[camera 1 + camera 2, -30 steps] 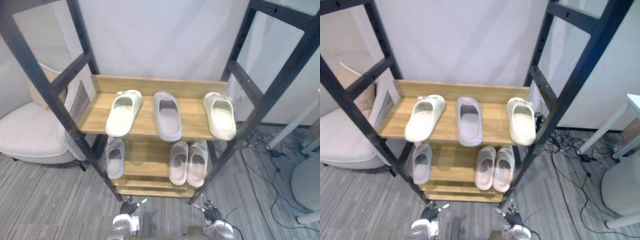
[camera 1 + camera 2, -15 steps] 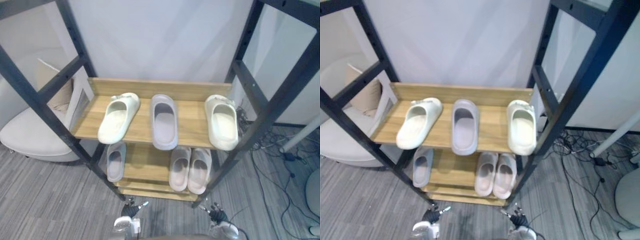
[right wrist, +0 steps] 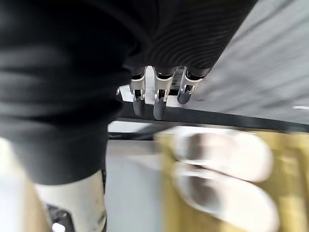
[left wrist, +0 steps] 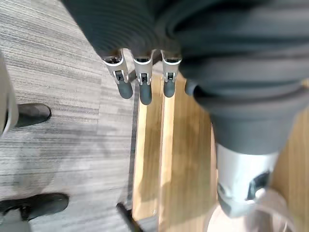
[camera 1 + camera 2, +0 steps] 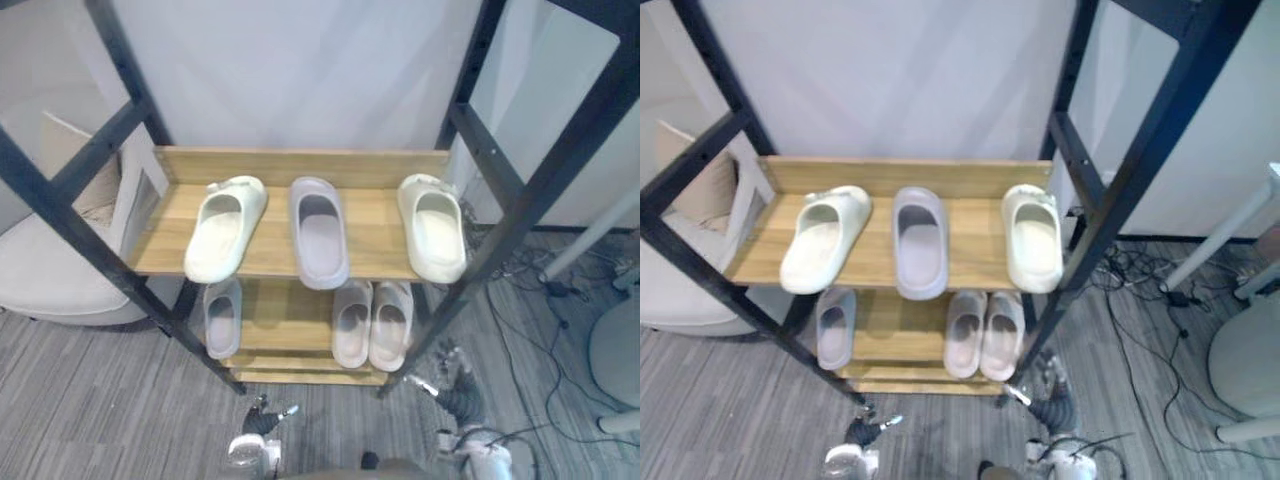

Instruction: Organize the slippers on the shoe rack

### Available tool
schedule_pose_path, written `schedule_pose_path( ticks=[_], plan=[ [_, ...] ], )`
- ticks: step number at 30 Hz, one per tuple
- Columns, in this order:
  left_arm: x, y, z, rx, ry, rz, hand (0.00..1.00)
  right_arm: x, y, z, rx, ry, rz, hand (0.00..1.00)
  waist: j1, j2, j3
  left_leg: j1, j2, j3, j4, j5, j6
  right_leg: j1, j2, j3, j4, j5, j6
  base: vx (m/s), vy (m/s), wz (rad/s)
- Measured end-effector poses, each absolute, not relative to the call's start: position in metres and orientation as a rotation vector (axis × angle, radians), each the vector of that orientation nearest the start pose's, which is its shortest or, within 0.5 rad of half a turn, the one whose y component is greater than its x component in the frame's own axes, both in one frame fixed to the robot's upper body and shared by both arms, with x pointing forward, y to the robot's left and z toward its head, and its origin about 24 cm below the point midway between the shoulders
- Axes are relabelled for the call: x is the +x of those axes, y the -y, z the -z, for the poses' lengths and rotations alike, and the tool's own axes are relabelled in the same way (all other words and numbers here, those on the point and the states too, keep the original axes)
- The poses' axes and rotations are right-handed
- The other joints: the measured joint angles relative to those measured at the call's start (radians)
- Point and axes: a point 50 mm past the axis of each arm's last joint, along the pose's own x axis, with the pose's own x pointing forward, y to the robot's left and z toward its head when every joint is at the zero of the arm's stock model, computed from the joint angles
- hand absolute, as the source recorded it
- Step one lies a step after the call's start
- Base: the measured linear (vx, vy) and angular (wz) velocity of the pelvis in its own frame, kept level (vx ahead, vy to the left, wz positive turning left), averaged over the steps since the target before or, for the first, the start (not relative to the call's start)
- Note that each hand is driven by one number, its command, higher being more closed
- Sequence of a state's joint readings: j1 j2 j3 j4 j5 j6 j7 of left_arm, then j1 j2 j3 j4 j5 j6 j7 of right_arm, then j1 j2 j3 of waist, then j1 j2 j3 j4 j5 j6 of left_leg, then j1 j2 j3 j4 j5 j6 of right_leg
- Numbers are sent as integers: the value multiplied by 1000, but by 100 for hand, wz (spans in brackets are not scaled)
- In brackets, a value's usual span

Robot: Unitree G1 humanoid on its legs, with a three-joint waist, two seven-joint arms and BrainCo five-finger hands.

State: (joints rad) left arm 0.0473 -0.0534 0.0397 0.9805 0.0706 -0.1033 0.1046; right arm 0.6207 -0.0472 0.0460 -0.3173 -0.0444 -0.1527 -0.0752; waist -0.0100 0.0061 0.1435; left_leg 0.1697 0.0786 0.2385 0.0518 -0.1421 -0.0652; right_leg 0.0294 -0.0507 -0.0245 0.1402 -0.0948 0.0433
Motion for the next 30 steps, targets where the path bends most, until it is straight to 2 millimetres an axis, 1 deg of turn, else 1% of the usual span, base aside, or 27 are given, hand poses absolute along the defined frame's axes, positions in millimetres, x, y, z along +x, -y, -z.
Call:
schedule_pose_path(
  ticks=[2,5,7,11,13,17,21,24,26,28,30],
  plan=[
    [132,-137,149,49,-921,-63,0,126,173,-39,-132,-48,147,0,-2,-1,-1,4,-4,0,3,-4,8,0,-4,1,11,-8,6,0,0,0],
    [131,-135,149,53,-920,-51,0,123,164,-58,-152,34,108,0,-4,-2,-3,6,-10,-1,9,-10,16,-8,-10,2,24,-16,11,0,0,0],
    [131,-134,149,57,-918,-43,0,122,162,-69,-153,86,96,0,-4,-2,-3,4,-19,-2,23,-18,29,-9,-18,3,33,-24,18,-16,12,0],
    [131,-134,149,56,-911,-44,0,122,162,-83,-167,155,79,0,-6,-1,-5,4,-34,-2,33,-25,39,-10,-35,7,45,-28,26,-18,50,1],
    [130,-134,149,55,-910,-45,0,122,161,-91,-213,194,64,0,-5,-3,-9,3,-41,-2,34,-27,42,-10,-42,8,45,-27,31,-17,54,1],
    [126,-134,150,57,-922,-43,0,127,161,-100,-222,258,60,0,-5,-7,-34,-13,-50,-12,35,-28,45,-8,-50,2,31,-22,39,-10,37,7],
    [123,-132,152,88,-930,-5,0,139,163,-109,-230,338,73,0,-7,-7,-39,-16,-61,-44,39,-24,50,10,-61,-20,8,-9,46,22,30,20],
    [121,-136,153,119,-928,17,0,152,161,-119,-228,418,65,0,-8,-9,-47,-32,-71,-66,39,-18,59,10,-66,-26,-14,0,47,-12,29,16],
    [121,-139,153,136,-931,28,0,165,164,-119,-233,442,81,0,-8,-13,-46,-30,-75,-83,39,-18,60,26,-70,-34,-29,3,50,-21,29,16],
    [121,-140,153,142,-930,35,0,171,165,-118,-236,444,90,0,-7,-16,-47,-32,-79,-89,39,-17,61,26,-73,-34,-30,3,50,-14,38,12],
    [121,-146,153,157,-931,34,0,181,165,-120,-247,465,74,0,-8,-18,-45,-43,-86,-94,40,-15,64,23,-74,-34,-40,8,54,-13,39,6]
  ],
)
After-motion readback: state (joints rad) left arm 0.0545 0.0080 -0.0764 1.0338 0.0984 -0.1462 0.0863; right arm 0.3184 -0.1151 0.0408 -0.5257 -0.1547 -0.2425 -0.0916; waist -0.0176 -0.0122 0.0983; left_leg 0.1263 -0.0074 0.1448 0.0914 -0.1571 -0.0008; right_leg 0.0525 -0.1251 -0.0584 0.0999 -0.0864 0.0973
